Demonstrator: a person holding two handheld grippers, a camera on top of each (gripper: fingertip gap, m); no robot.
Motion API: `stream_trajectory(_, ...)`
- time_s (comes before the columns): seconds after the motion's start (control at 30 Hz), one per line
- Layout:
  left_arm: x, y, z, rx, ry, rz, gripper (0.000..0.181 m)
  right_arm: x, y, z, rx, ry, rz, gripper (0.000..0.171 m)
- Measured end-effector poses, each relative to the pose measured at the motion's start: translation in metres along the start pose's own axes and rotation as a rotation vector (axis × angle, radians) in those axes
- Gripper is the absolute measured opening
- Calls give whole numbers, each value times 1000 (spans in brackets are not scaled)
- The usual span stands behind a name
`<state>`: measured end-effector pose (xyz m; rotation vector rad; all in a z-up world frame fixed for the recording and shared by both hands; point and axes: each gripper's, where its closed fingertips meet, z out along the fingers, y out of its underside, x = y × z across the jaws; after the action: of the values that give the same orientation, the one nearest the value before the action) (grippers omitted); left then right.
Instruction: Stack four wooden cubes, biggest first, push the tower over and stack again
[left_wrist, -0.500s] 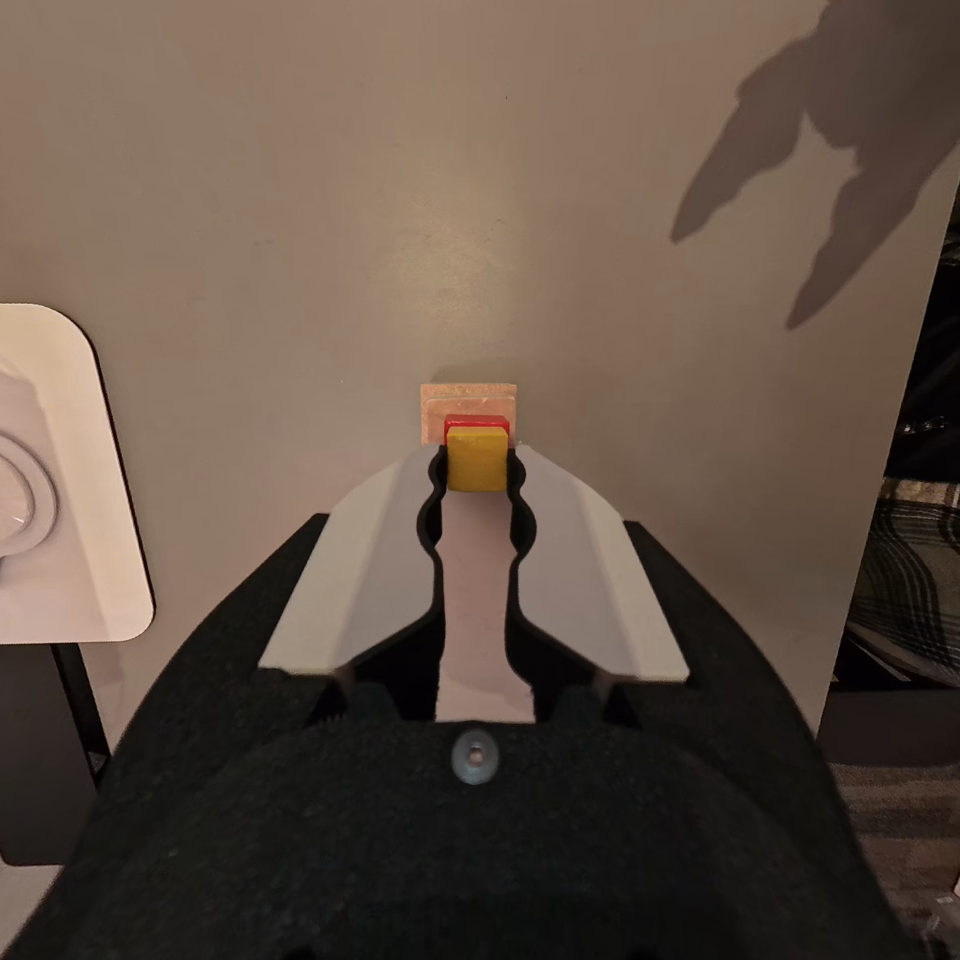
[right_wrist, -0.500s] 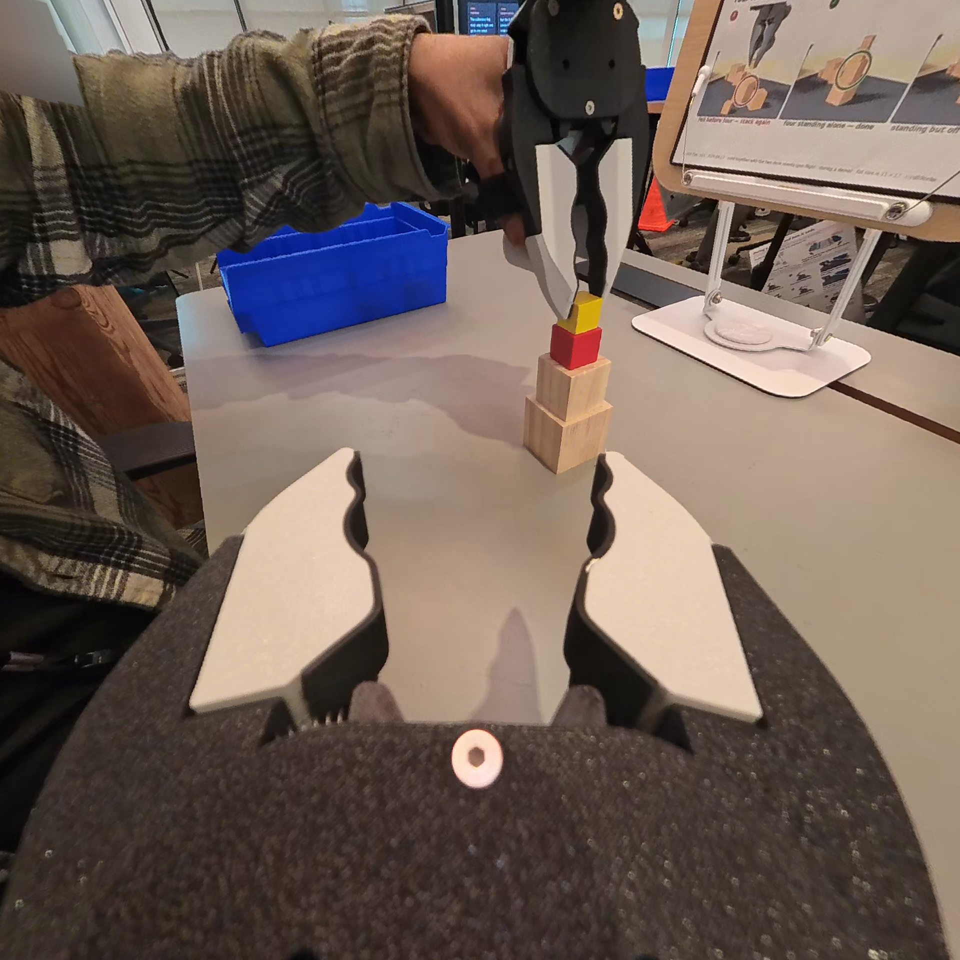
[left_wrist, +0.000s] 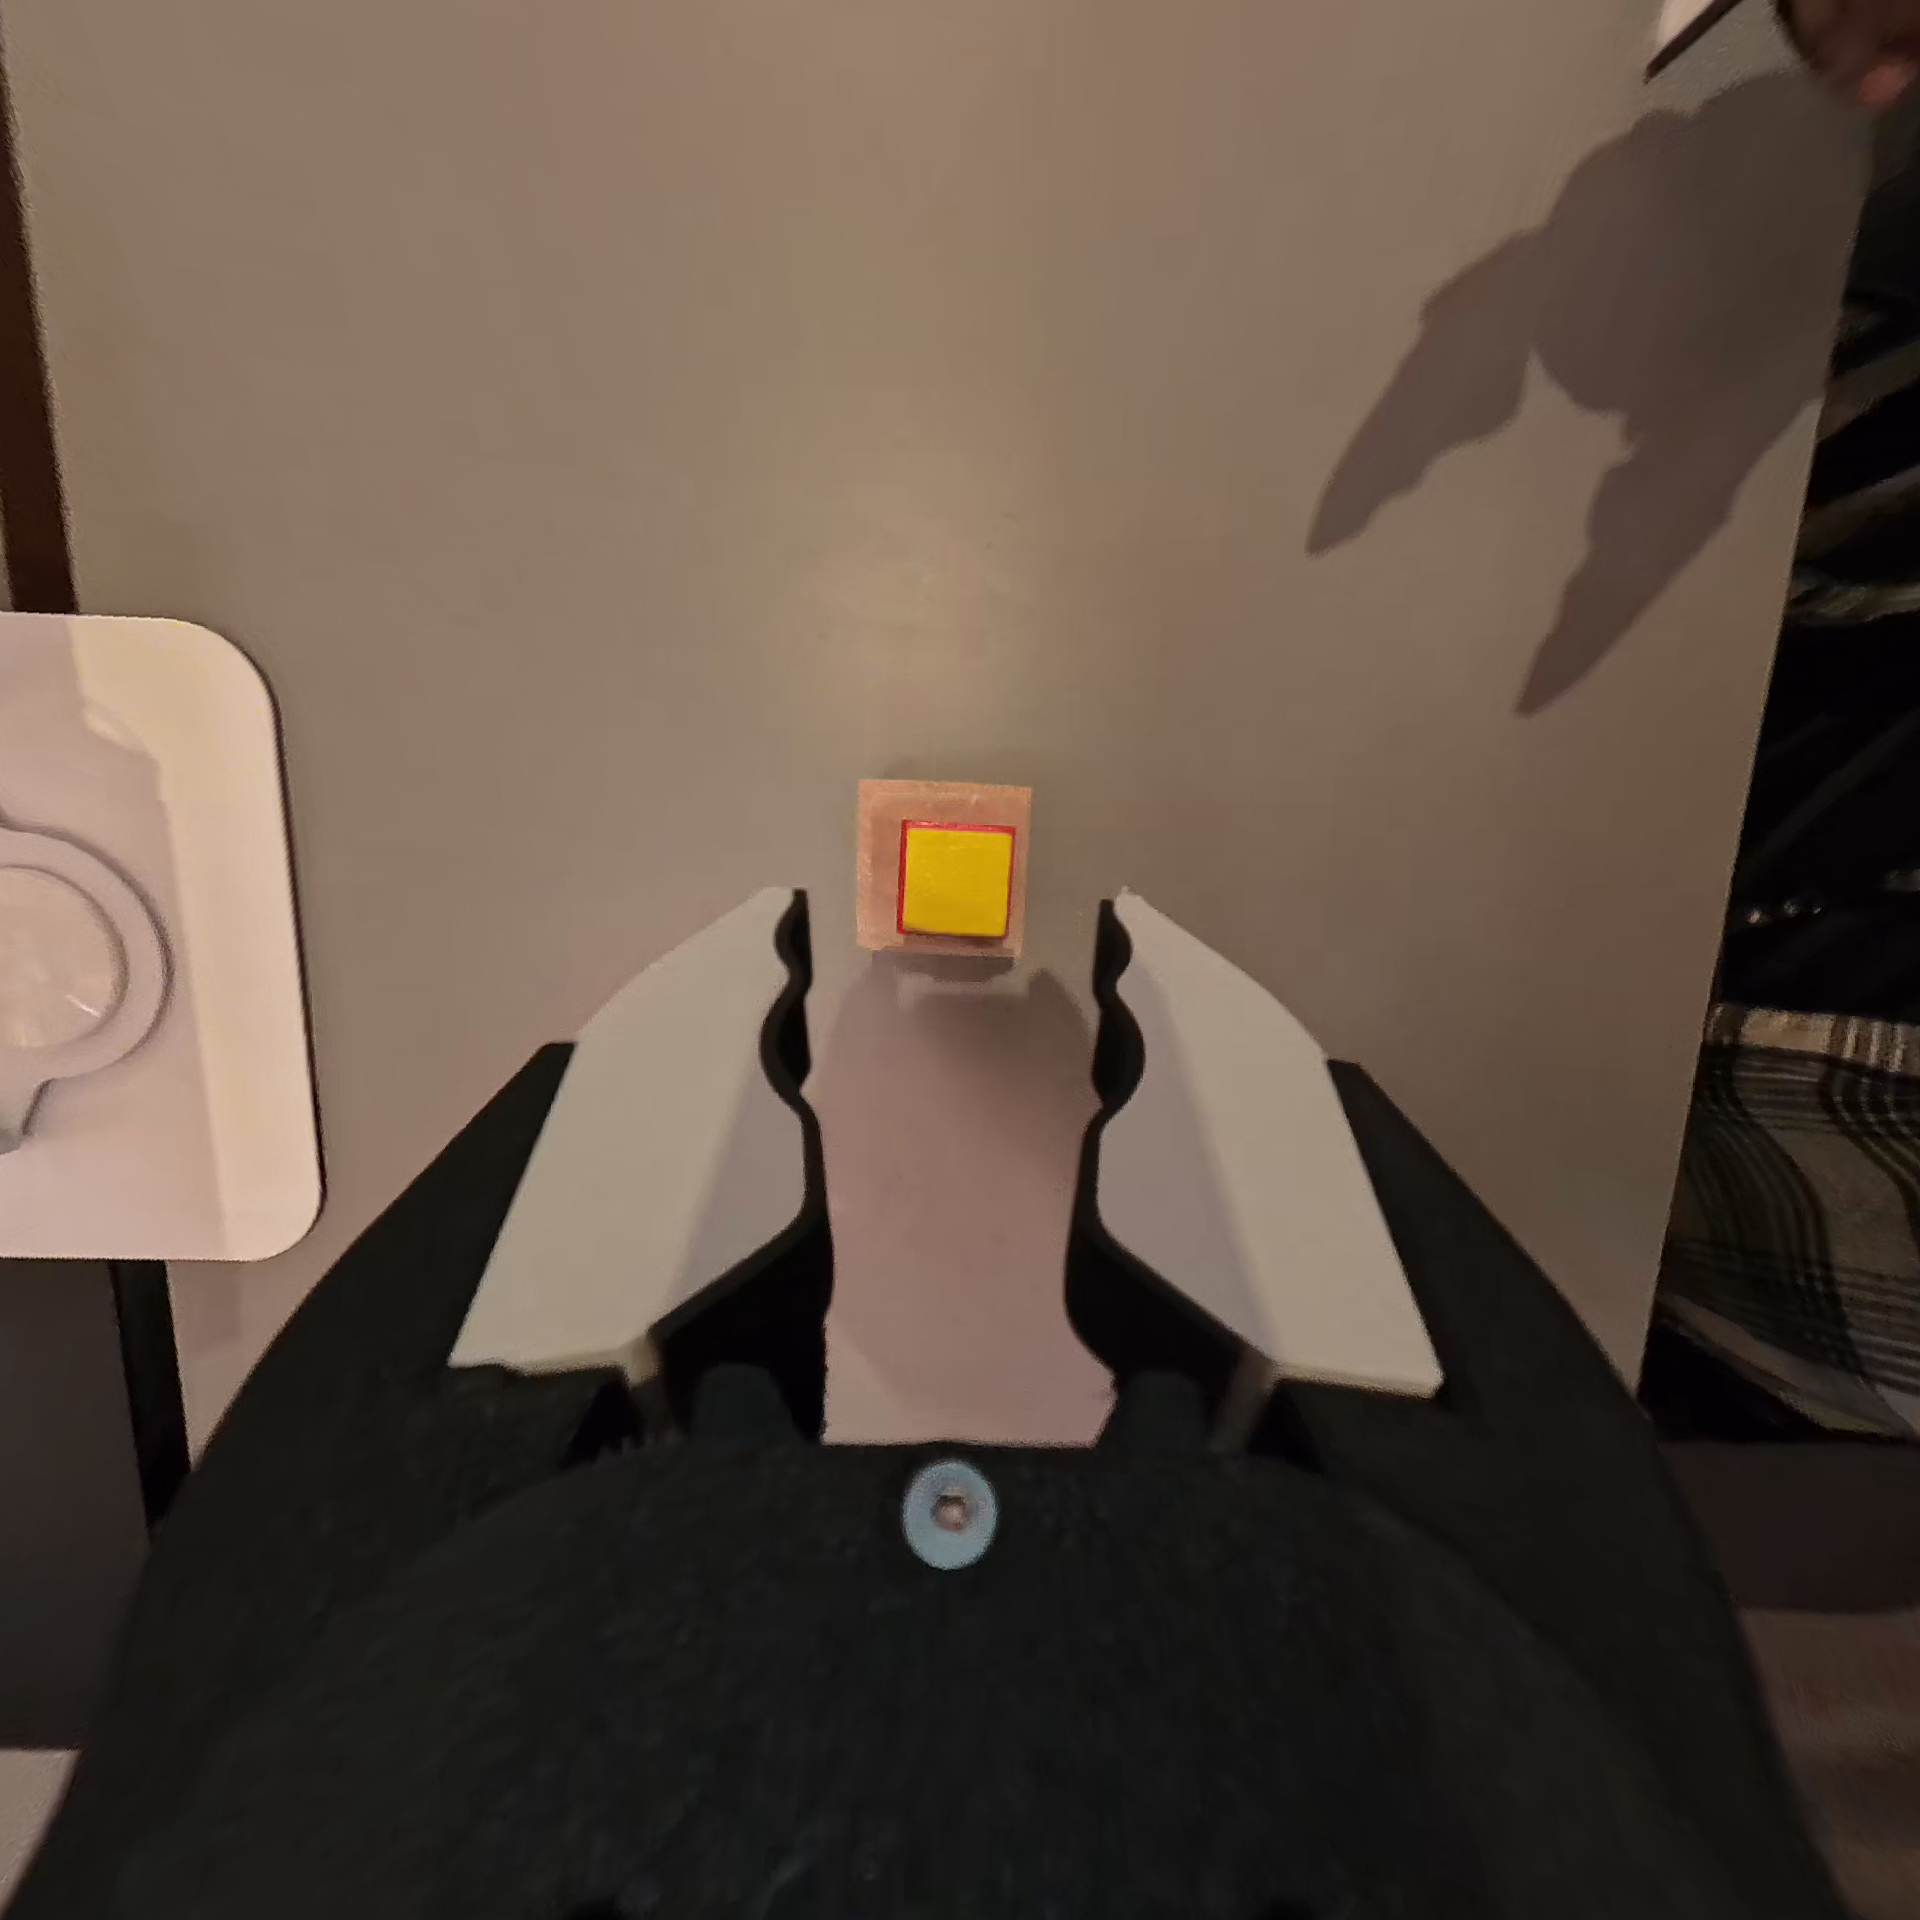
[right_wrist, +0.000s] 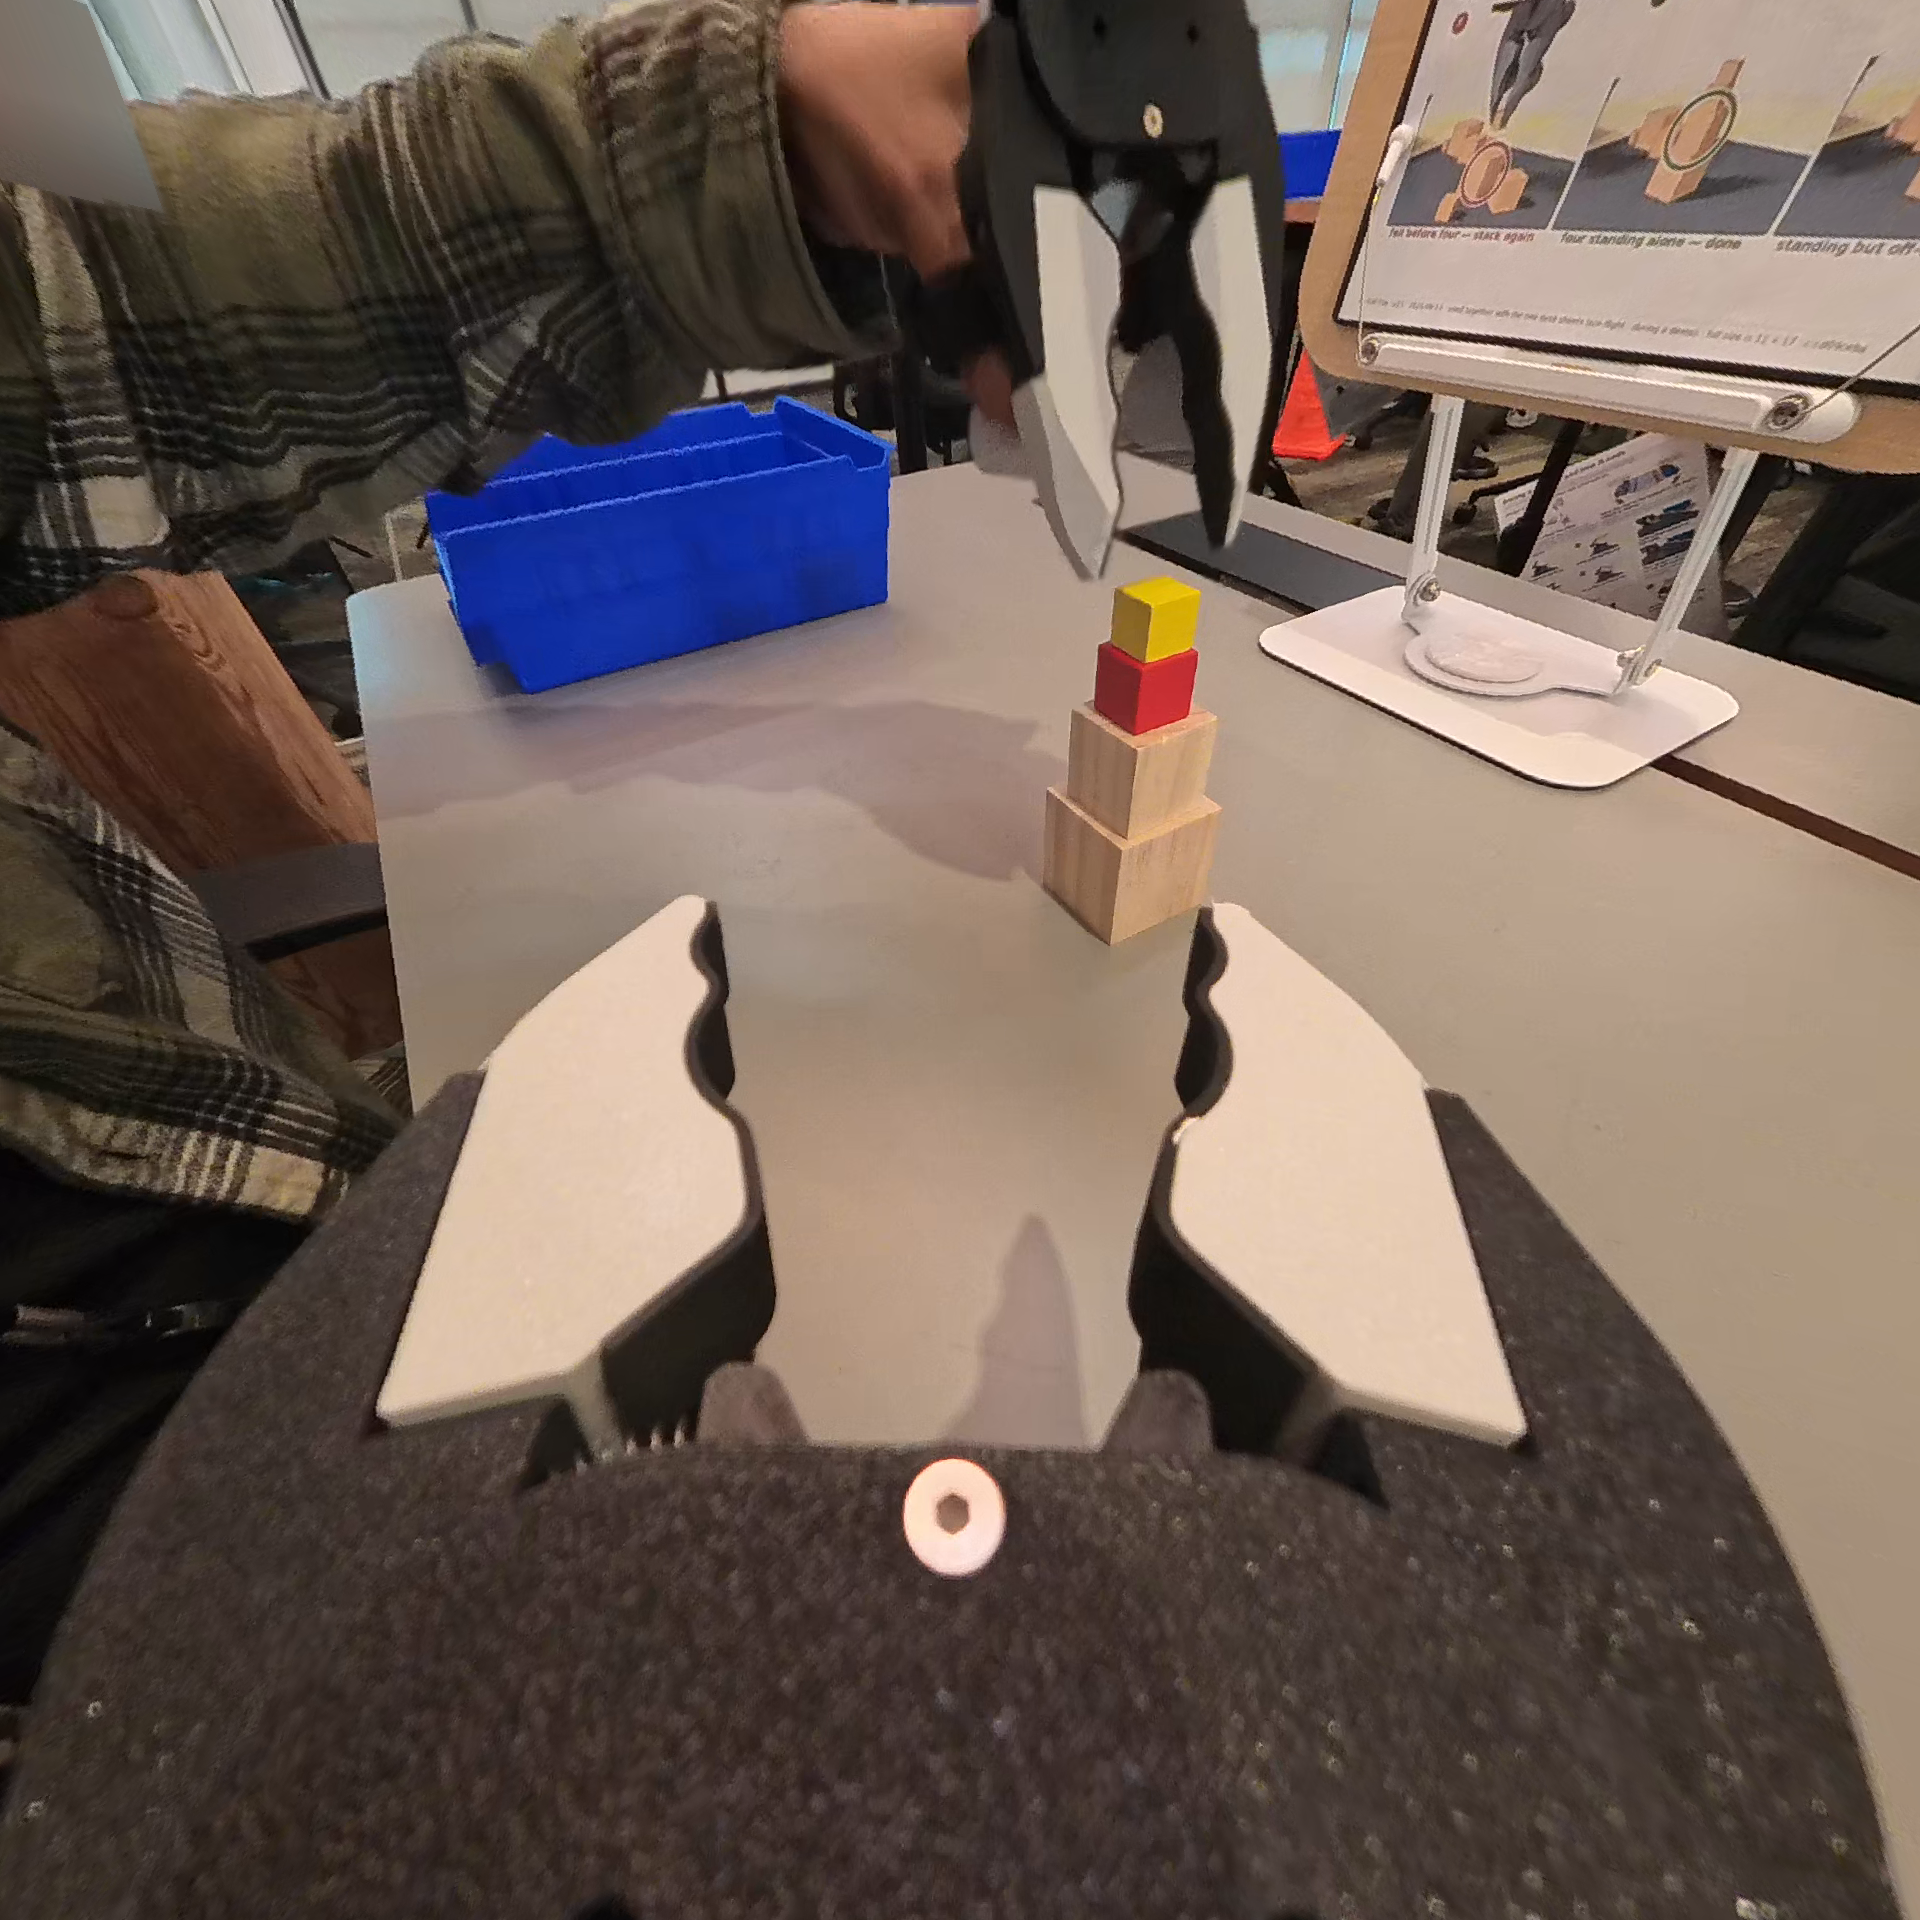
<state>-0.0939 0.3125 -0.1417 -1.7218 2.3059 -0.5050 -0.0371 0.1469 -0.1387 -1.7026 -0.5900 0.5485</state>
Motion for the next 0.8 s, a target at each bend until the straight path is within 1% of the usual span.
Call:
stream_trajectory(0.1,6,-5,-22,135,-37,-28,65,2,2,0,-7,3,8,84)
stream_trajectory(0.13,7,-7,-31,198,-62,-49,72,2,3,1,-9,3,14,84)
stream_trajectory(0.27,21,-7,-66,527,-200,-143,93,8,10,1,-32,26,50,84)
stream_trajectory(0.37,39,11,-86,747,-321,-224,104,13,17,3,-62,48,84,85)
stream_trajectory(0.47,63,37,-96,897,-425,-287,105,22,27,6,-113,96,115,86)
stream_trajectory(0.57,81,64,-95,942,-528,-343,111,32,33,12,-145,131,162,86)
stream_trajectory(0.7,90,99,-88,893,-677,-405,123,48,39,23,-266,189,214,85)
stream_trajectory(0.8,90,122,-86,859,-732,-454,124,63,40,30,-362,259,241,83)
